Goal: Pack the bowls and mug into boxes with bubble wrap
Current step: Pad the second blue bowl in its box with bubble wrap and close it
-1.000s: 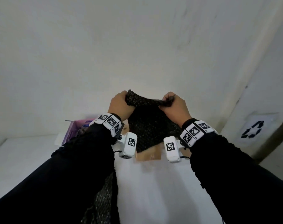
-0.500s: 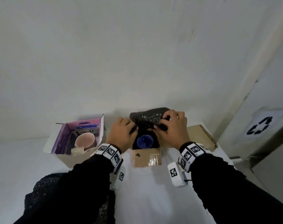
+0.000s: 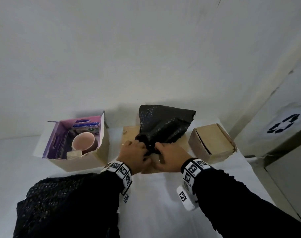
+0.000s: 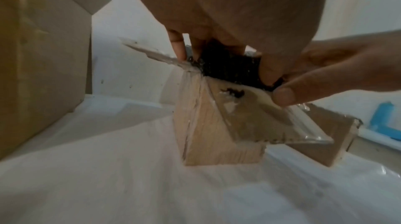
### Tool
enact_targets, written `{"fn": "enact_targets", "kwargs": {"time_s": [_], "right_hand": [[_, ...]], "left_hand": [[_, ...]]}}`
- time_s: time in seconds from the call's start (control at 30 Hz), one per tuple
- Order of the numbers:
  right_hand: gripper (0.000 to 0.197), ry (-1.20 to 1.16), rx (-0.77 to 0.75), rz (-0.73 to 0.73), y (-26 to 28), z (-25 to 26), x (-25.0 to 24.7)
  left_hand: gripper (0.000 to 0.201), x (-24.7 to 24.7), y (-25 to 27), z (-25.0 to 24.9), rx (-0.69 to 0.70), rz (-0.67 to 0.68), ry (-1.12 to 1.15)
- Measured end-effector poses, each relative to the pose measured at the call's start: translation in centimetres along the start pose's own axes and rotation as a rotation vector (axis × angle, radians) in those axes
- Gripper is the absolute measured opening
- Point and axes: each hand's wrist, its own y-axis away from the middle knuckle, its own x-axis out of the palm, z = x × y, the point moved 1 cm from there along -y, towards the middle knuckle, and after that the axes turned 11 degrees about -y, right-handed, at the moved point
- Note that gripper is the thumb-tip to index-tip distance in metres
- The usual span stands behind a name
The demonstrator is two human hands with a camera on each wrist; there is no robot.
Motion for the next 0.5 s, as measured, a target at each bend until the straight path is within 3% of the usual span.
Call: {"fn": "enact_targets", "kwargs": {"time_s": [0.07,0.17,0.33,0.5], "right_hand": [[0.044,0.227,0.013,0.028,-0.4,-0.1,0.3],[0.029,0.411,0.055,0.075,-1.0,-0.1,0.2],[0.026,0.420,0.110,0.133,-1.4,0.4,0.0],[0.022,0.382,0.042,0.140,0.3,0.5,0.4]], "left_hand": [[0.049,0.2,0.3,-0.2,0.025,-0.003,-0.063],[0.026,1.1,0.2,0.2,0.043,0.009,-0.142],[0.022,0.0,-0.6,0.2,0.037,0.105,-0.202],[0.019,0.1,0.6,0.1,0.079,0.156,-0.164]]}}
